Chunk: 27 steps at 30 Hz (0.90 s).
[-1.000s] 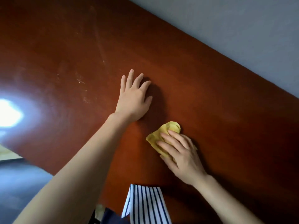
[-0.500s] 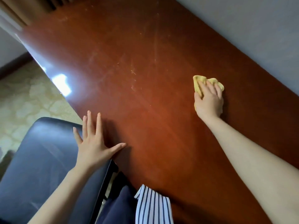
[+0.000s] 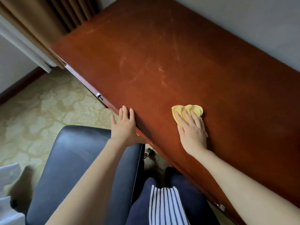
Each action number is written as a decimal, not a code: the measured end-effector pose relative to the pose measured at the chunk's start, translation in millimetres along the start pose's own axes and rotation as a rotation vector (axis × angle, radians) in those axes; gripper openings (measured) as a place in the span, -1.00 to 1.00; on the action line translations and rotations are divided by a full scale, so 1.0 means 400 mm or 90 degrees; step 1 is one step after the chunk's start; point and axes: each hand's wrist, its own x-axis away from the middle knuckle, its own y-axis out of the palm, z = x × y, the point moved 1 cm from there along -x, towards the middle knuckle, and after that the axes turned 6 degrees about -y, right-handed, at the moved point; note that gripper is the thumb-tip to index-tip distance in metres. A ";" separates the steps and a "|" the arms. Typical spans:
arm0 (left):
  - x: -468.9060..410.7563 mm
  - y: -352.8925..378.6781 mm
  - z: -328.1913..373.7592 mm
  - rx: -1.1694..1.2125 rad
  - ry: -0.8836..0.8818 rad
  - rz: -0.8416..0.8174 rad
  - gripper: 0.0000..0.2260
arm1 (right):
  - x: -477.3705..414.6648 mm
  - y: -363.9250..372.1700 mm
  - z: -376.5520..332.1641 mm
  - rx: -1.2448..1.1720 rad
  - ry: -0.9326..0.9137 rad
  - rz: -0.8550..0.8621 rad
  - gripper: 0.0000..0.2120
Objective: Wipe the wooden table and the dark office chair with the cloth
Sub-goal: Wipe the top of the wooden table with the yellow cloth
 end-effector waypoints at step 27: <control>0.008 -0.049 -0.030 -0.053 -0.007 -0.080 0.11 | -0.265 -0.101 0.098 -0.027 -0.068 0.017 -0.60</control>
